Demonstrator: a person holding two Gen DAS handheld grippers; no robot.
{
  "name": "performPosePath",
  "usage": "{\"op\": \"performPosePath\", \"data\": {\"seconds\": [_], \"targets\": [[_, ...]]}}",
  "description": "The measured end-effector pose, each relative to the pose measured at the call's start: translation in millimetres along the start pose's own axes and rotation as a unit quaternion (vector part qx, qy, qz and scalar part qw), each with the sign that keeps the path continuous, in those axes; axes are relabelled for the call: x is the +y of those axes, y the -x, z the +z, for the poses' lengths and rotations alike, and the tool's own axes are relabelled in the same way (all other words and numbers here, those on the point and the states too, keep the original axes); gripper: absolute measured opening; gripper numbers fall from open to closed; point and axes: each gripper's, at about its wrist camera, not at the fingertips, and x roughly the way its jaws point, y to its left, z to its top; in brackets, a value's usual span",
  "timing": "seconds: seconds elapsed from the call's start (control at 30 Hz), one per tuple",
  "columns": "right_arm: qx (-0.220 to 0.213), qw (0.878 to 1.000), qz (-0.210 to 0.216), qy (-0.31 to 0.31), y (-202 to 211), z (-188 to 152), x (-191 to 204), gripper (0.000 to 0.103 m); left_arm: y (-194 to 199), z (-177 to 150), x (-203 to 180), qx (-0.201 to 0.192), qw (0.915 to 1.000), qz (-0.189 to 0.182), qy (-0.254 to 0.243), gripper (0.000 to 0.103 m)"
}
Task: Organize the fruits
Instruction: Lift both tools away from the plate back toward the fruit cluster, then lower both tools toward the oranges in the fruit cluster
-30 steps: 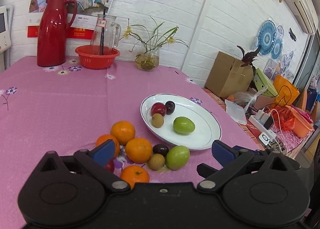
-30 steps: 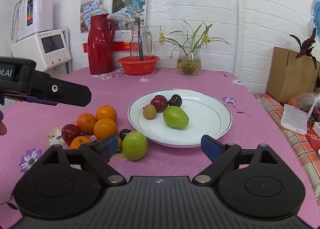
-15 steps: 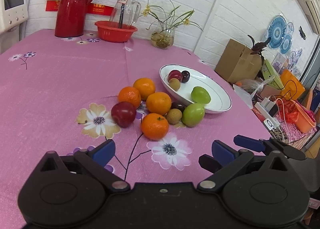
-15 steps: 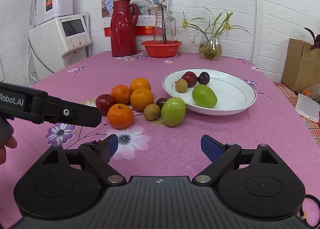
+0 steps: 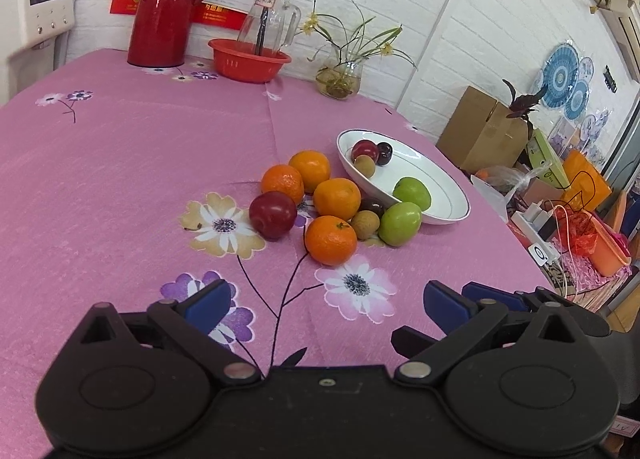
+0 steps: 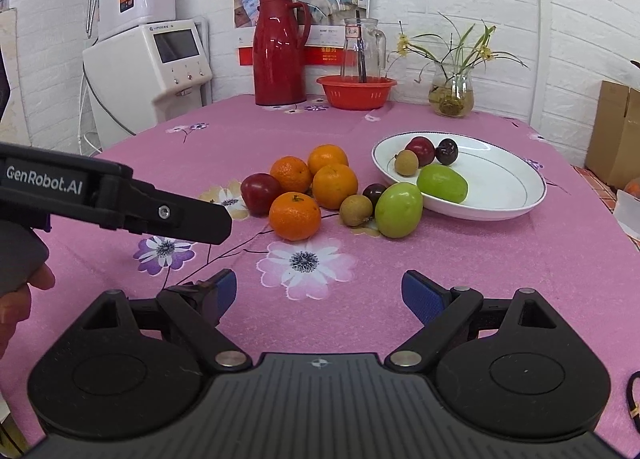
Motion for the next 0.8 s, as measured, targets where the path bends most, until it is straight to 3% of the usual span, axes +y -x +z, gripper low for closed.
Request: {"op": "performPosePath", "data": {"seconds": [0.33, 0.7, 0.8], "targets": [[0.0, 1.0, -0.015, -0.022, -6, 3, -2, 0.103, 0, 6, 14, -0.005, 1.0, -0.001, 0.004, 0.103], [0.013, 1.0, 0.0, -0.019, -18, 6, 4, 0.103, -8, 14, 21, -0.007, 0.9999, -0.009, -0.005, 0.103], [0.013, 1.0, 0.005, -0.016, -20, 9, 5, 0.098, -11, 20, 21, -0.006, 0.9998, -0.015, -0.011, 0.103]]}}
